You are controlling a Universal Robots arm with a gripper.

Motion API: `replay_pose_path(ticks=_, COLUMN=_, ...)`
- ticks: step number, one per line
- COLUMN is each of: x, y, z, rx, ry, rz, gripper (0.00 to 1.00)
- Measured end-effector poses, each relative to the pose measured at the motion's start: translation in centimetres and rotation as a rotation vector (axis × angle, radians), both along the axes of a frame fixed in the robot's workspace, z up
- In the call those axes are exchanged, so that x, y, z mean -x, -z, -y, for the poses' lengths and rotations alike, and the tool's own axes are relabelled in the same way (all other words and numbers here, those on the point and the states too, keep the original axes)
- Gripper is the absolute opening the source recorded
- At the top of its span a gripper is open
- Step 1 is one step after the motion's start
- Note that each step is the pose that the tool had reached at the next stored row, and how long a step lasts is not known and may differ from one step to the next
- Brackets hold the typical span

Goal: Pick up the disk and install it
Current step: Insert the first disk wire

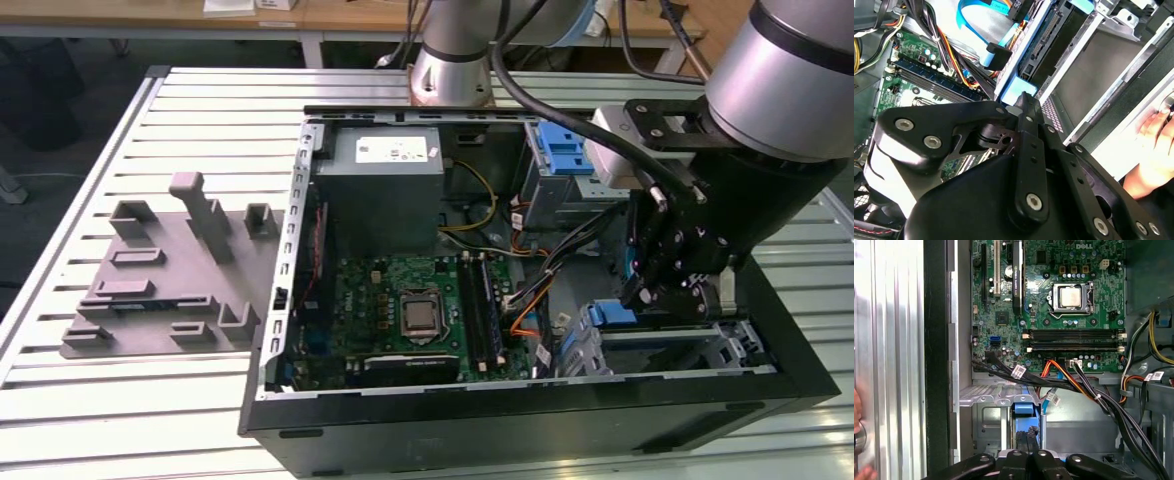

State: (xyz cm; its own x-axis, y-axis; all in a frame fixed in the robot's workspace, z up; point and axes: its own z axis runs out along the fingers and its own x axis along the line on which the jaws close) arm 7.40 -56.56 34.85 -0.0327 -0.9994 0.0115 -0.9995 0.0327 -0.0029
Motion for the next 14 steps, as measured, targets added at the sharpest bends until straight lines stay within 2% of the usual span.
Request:
replay_pose_path(ticks=7, x=-0.21, y=0.01, z=0.00, rx=-0.0001, ry=0.000, rz=0.0001, gripper=0.11)
replay_pose_path(ticks=14, x=-2.02, y=0.01, z=0.00, rx=0.0000, ry=0.000, rz=0.0000, gripper=0.11)
